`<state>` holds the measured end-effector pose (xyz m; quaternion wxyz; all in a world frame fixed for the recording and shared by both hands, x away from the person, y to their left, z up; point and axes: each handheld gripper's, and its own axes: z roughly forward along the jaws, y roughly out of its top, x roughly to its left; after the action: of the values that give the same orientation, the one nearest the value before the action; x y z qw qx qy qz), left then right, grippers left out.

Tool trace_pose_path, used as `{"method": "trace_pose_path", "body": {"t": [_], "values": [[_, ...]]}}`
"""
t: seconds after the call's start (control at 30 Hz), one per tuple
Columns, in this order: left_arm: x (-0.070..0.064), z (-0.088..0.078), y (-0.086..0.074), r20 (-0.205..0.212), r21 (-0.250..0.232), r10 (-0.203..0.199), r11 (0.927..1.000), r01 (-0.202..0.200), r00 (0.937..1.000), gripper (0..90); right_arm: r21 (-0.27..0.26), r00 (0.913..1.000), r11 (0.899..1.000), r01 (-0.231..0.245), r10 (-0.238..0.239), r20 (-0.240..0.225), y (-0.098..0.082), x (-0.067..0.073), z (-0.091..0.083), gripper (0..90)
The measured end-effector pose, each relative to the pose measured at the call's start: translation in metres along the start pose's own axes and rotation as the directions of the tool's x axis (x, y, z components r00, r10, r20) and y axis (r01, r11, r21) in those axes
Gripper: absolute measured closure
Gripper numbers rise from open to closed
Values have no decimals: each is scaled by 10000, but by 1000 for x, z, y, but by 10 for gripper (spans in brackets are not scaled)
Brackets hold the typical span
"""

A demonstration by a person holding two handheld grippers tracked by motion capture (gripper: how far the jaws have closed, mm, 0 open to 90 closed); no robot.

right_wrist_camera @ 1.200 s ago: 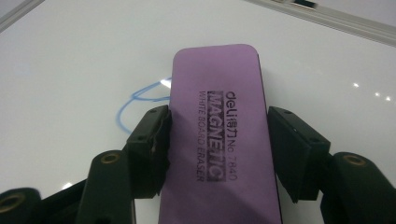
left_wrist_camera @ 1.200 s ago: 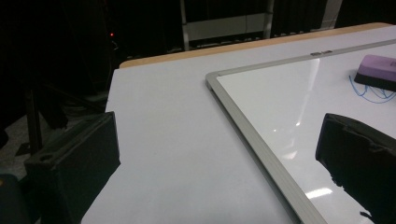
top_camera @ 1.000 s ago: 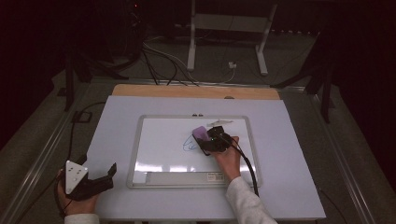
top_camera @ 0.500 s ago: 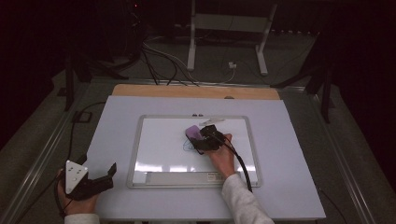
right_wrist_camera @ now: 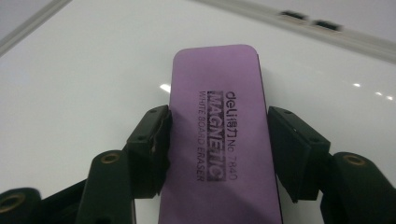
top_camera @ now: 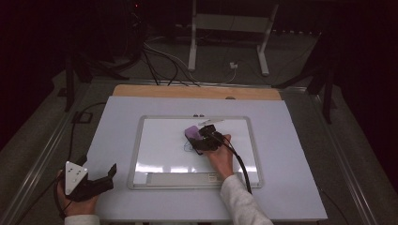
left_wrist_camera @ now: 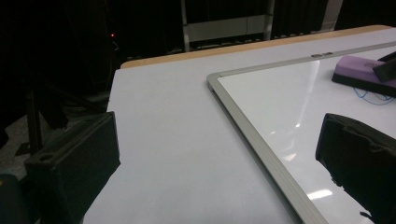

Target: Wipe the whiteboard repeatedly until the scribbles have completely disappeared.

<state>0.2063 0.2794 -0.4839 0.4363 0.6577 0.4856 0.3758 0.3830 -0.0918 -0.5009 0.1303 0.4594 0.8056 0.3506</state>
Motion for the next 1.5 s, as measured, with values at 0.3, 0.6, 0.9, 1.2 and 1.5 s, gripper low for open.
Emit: {"method": "trace_pose_path", "body": {"t": [0.3, 0.6, 0.9, 1.2, 1.5], "values": [[0, -1, 0, -24, 4, 5, 10000, -5, 10000, 6, 21, 9980, 9987, 503, -502, -388, -4, 12, -2, 420], [0, 0, 0, -2, 12, 26, 10000, -26, 10000, 6, 16, 9998, 9998, 211, -211, 23, -4, 6, -4, 420], [0, 0, 0, -11, 30, 50, 10000, -50, 10000, 5, 88, 9970, 9981, 602, -597, -498, -6, 11, -4, 420], [0, 0, 0, -5, 29, 27, 10000, -27, 10000, 5, -55, 9995, 9999, -100, 102, 297, -4, 0, -4, 420], [-1, 0, 0, -4, 31, 64, 10000, -64, 10000, 5, 155, 9974, 9984, 546, -538, -487, -5, 5, -5, 420]]}}
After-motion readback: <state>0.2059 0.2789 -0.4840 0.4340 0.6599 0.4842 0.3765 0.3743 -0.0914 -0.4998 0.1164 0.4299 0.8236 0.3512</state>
